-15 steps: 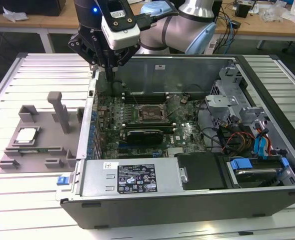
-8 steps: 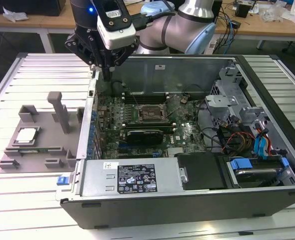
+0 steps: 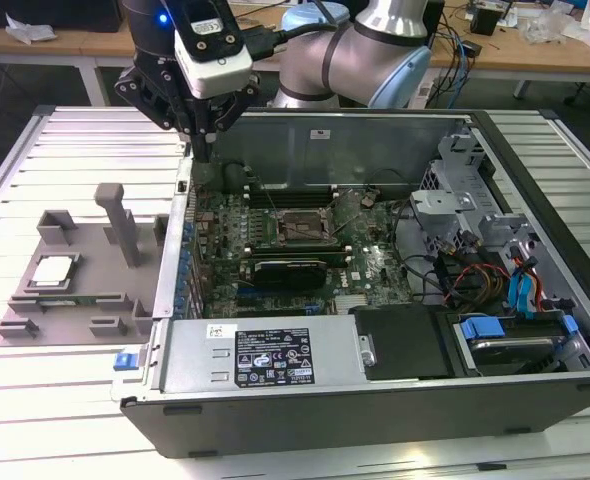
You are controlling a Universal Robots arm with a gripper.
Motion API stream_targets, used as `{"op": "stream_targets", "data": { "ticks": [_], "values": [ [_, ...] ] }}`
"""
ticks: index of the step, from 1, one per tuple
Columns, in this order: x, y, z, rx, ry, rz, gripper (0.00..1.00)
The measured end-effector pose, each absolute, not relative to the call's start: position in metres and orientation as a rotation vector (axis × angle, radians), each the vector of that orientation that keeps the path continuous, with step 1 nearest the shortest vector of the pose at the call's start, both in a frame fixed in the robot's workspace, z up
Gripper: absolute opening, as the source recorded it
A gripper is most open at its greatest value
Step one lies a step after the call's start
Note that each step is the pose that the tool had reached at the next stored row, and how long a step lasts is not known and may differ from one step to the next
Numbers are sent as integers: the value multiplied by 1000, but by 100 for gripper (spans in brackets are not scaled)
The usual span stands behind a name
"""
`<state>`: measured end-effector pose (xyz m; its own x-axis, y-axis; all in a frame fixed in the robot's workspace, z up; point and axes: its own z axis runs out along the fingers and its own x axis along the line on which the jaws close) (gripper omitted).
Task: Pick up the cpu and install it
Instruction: 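Reach for the cpu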
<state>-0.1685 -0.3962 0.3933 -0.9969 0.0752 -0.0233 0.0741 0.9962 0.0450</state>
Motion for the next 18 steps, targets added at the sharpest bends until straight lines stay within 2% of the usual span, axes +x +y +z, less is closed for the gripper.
{"op": "stream_targets", "data": {
  "ticks": [18],
  "values": [
    [-201, -394, 393, 117, 3114, 69, 11]
  ]
}}
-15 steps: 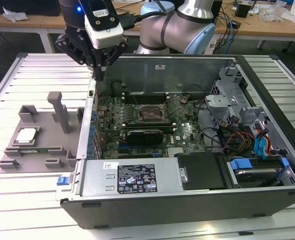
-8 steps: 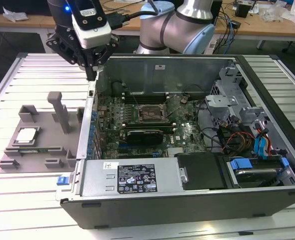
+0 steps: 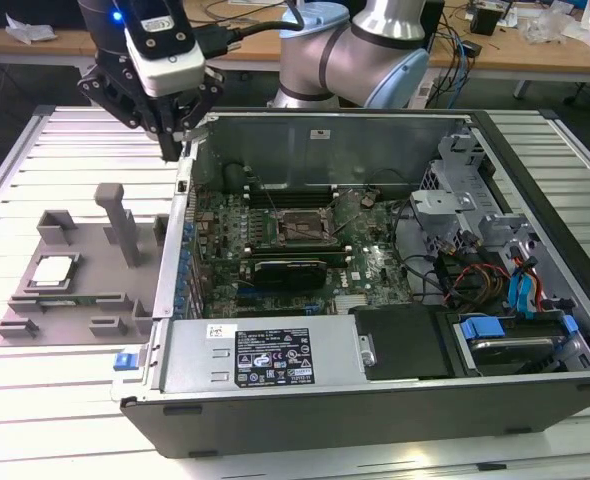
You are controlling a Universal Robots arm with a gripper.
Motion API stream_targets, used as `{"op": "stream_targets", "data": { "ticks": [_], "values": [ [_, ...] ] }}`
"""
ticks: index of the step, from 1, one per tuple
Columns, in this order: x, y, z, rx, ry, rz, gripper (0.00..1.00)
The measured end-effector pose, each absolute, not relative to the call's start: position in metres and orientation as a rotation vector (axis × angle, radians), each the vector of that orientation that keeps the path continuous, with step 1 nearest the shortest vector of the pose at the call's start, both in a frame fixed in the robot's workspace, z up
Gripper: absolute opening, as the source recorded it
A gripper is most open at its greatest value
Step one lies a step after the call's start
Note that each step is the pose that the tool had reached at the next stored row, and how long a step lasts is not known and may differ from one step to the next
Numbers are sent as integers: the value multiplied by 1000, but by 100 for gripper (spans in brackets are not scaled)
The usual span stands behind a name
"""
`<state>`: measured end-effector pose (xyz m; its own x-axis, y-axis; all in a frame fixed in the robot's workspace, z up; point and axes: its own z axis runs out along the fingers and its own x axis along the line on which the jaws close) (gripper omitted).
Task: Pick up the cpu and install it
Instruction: 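Reach for the cpu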
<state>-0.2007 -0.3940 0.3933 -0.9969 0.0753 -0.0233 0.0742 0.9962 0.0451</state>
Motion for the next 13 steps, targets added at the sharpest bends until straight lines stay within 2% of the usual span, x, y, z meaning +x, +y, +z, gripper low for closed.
{"op": "stream_targets", "data": {
  "ticks": [13],
  "values": [
    [-226, -392, 393, 117, 3114, 69, 11]
  ]
}}
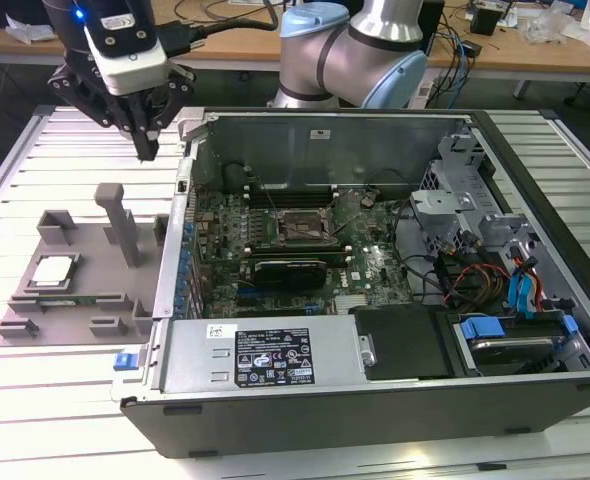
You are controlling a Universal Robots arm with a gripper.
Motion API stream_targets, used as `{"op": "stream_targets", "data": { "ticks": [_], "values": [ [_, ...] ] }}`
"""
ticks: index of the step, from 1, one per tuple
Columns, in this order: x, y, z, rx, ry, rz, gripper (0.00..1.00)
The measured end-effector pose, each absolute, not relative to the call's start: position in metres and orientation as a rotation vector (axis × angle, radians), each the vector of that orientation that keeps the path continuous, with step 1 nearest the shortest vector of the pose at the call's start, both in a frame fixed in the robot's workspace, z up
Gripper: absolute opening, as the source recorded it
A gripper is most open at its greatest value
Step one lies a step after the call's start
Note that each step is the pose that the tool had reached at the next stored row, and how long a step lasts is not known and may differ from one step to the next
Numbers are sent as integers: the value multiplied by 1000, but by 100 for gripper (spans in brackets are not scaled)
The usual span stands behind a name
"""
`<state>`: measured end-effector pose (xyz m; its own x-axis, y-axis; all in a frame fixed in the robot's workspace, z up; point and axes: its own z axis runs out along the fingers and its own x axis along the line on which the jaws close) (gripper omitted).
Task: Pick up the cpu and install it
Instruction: 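Reach for the cpu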
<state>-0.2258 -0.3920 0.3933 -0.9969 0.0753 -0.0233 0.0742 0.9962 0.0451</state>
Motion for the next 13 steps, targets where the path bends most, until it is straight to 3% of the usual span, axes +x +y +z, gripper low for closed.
{"op": "stream_targets", "data": {
  "ticks": [13],
  "values": [
    [-253, -387, 393, 117, 3113, 69, 11]
  ]
}}
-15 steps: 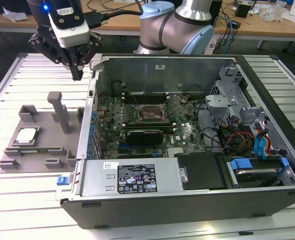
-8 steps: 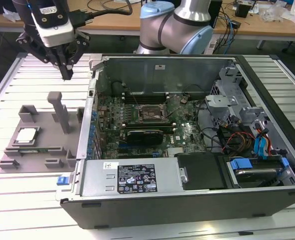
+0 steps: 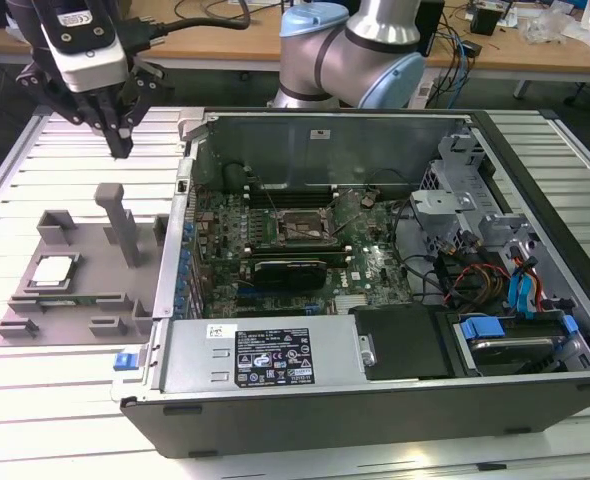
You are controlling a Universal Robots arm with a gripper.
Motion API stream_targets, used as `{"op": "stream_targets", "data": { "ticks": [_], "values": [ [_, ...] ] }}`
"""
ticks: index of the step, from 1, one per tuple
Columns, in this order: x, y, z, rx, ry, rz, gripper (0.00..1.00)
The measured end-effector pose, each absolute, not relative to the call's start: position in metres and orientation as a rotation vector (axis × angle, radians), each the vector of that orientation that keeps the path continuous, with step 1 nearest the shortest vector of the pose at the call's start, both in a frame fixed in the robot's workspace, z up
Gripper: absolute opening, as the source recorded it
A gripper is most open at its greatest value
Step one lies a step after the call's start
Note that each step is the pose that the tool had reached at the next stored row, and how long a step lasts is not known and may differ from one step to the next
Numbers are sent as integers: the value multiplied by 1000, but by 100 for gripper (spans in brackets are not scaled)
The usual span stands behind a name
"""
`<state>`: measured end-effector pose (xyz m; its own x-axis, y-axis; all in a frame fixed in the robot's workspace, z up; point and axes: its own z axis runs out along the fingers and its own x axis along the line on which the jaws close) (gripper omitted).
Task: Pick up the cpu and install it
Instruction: 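Reach for the cpu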
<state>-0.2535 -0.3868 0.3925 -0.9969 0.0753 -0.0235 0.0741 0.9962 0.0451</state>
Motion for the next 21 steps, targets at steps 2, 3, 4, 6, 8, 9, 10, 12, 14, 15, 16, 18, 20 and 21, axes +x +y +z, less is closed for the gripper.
{"op": "stream_targets", "data": {
  "ticks": [2, 3, 4, 6, 8, 9, 10, 12, 14, 15, 16, 18, 20, 21],
  "values": [
    [-255, -386, 392, 117, 3114, 69, 11],
    [-257, -385, 392, 117, 3114, 69, 11],
    [-258, -384, 392, 117, 3114, 69, 11],
    [-261, -383, 392, 117, 3114, 69, 11],
    [-263, -382, 391, 117, 3114, 69, 11],
    [-264, -381, 391, 117, 3114, 69, 11],
    [-264, -381, 391, 117, 3114, 69, 11],
    [-267, -379, 390, 117, 3114, 69, 11],
    [-270, -377, 390, 117, 3114, 69, 11],
    [-271, -376, 390, 117, 3114, 69, 11],
    [-272, -375, 389, 117, 3114, 69, 11],
    [-274, -374, 389, 117, 3114, 69, 11],
    [-276, -373, 389, 116, 3113, 69, 11],
    [-277, -373, 389, 117, 3113, 69, 11]
  ]
}}
